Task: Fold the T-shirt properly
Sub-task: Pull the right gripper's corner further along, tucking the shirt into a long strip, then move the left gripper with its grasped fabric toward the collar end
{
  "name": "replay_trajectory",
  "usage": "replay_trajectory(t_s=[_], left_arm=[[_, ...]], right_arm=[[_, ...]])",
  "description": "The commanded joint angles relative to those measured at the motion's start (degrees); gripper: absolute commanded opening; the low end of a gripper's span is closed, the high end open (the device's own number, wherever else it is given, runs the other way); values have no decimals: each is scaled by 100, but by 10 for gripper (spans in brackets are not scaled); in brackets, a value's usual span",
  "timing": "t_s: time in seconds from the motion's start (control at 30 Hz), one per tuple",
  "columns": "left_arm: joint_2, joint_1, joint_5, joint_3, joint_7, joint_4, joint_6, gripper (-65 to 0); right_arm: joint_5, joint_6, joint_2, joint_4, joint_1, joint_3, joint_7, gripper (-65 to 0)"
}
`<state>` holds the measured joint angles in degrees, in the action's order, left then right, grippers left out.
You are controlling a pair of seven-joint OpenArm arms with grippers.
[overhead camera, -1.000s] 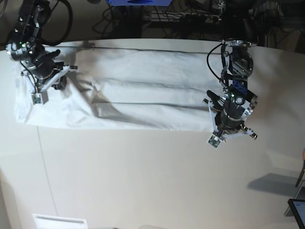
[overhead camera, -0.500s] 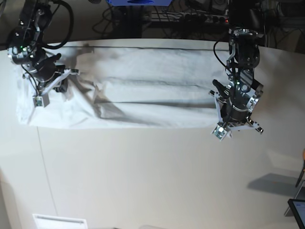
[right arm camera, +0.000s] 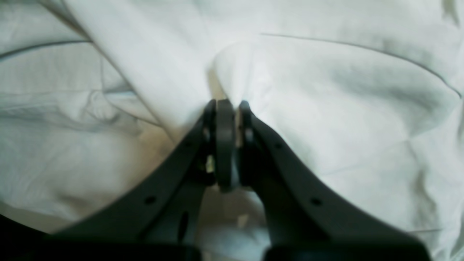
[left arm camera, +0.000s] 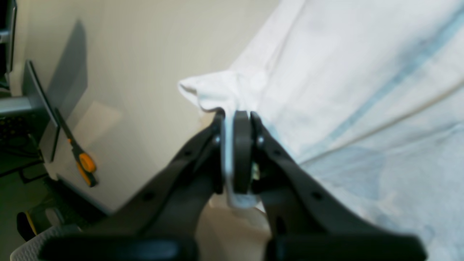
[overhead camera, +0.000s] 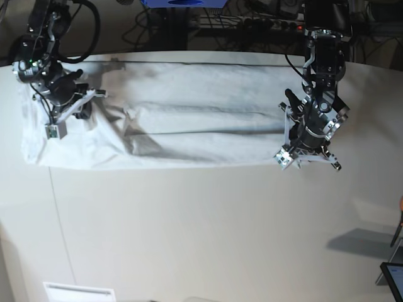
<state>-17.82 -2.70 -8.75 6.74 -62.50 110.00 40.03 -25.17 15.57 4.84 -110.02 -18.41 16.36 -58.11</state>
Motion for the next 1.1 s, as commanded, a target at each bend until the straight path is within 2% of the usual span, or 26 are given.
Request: replay_trajectory(t_s=[0.0, 0.13, 0.33, 0.47, 0.57, 0.7, 1.0, 1.07], left_arm=[[-86, 72, -43, -28, 21, 108, -3, -650], [-244, -77, -105, 69, 716, 117, -3, -650], [-297, -543, -1072, 306, 1560, 108, -3, -650], [-332, -772, -1459, 473, 1920, 108, -3, -650], [-332, -877, -1573, 420, 2254, 108, -3, -650], [-402, -939, -1784, 420, 2562, 108, -3, -650], [-604, -1018, -1854, 411, 3362, 108, -3, -650], [-745, -1018, -1854, 411, 3573, 108, -3, -650]], right_arm=[[-37, 3, 48, -88, 35, 12, 92, -647], [-28, -6, 48, -88, 35, 12, 92, -647], [-28, -6, 48, -80, 35, 12, 92, -647], [-28, -6, 48, -53, 96, 12, 92, -647], [-28, -14, 48, -53, 105, 12, 92, -647], [-28, -322, 65, -53, 105, 4, 92, -647], [-28, -375, 65, -53, 105, 4, 92, -647], [-28, -375, 65, -53, 105, 4, 92, -647]])
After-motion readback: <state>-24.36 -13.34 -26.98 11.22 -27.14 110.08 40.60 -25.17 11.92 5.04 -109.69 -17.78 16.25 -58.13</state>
